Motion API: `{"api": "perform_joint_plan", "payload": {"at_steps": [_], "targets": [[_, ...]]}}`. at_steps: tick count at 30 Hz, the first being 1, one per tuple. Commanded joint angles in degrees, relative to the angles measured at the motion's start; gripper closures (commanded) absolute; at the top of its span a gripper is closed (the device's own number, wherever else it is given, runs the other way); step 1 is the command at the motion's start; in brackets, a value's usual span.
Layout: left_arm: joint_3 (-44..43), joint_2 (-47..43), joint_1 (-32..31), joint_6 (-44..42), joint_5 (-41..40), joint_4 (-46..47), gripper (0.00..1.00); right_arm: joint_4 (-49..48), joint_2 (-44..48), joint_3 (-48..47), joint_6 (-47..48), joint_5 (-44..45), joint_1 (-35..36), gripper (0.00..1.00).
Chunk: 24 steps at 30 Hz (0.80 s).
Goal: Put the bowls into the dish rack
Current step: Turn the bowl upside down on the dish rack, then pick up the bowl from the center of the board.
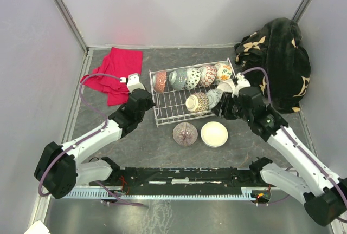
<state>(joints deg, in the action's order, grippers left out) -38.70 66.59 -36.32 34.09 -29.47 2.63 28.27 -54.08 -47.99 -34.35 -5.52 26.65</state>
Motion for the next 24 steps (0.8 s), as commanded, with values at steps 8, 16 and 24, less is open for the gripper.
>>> {"api": "perform_joint_plan", "payload": {"at_steps": [8, 16, 24], "targets": [[-0.7, -3.2, 0.4, -1.7, -1.0, 1.0, 0.84, 2.6, -2.2, 10.7, -4.3, 19.3, 25.0, 0.49], [-0.8, -3.4, 0.5, -1.8, -1.2, 0.5, 0.83, 5.2, -6.8, 7.7, -8.8, 34.3, 38.5, 0.50], [-0.8, -3.2, 0.7, -1.7, -1.5, 0.4, 0.73, 1.5, -17.3, -2.5, -2.1, 38.5, 53.9, 0.48]]}}
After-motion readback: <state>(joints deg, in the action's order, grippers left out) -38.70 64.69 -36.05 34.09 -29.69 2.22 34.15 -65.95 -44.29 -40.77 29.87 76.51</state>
